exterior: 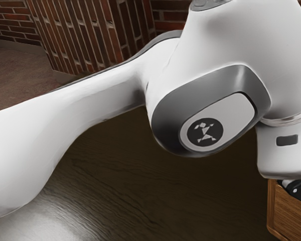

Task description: Pull the drawer handle with one arm to open the drawer

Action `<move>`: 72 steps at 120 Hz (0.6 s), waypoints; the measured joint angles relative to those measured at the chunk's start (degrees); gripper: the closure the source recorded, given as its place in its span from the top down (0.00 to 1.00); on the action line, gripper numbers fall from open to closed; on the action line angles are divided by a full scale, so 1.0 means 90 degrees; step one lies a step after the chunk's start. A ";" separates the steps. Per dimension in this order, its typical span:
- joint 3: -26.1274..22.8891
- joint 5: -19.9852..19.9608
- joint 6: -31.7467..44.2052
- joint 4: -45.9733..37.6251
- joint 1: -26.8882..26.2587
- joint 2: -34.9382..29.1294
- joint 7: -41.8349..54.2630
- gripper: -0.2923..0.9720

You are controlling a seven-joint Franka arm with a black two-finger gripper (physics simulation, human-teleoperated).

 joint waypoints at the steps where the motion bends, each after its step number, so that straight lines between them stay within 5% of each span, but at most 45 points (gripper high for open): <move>1: 0.0000 0.0000 0.0003 0.0002 0.0001 0.0008 0.0005 0.46; 29: 0.0001 -0.0021 0.0094 0.0014 -0.0024 0.0248 0.0124 0.50; 50: 0.0045 -0.0013 0.0131 -0.0076 -0.0106 0.0138 0.0168 0.35; 72: 0.0503 -0.0017 0.0204 -0.0428 -0.0462 -0.0141 0.0191 0.30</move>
